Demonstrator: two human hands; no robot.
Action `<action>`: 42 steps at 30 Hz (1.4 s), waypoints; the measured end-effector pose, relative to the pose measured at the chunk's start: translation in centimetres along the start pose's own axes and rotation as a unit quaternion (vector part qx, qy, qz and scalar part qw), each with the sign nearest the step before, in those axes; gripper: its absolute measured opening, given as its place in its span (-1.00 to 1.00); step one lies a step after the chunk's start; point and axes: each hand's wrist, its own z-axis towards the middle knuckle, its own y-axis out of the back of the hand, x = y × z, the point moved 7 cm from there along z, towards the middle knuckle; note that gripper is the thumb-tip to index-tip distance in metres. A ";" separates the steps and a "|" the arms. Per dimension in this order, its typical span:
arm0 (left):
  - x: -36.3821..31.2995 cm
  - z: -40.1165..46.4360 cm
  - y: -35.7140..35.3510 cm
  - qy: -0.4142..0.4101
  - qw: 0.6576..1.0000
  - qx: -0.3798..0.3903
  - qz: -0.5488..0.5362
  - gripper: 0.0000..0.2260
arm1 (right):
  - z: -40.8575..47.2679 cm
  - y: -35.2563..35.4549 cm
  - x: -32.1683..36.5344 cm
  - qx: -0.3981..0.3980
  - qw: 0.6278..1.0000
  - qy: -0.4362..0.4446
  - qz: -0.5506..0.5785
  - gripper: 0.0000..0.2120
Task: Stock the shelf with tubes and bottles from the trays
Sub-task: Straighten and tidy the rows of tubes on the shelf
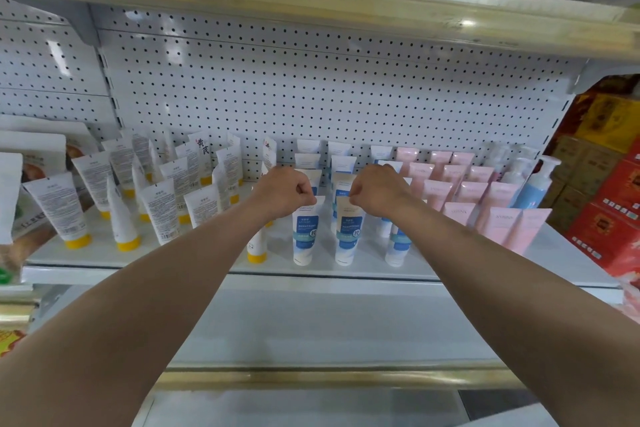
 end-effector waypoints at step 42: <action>0.6 2.4 3.8 0.015 0.998 -0.026 -0.056 -0.69 | 2.9 1.4 1.0 -0.010 0.999 -0.010 0.051 -0.58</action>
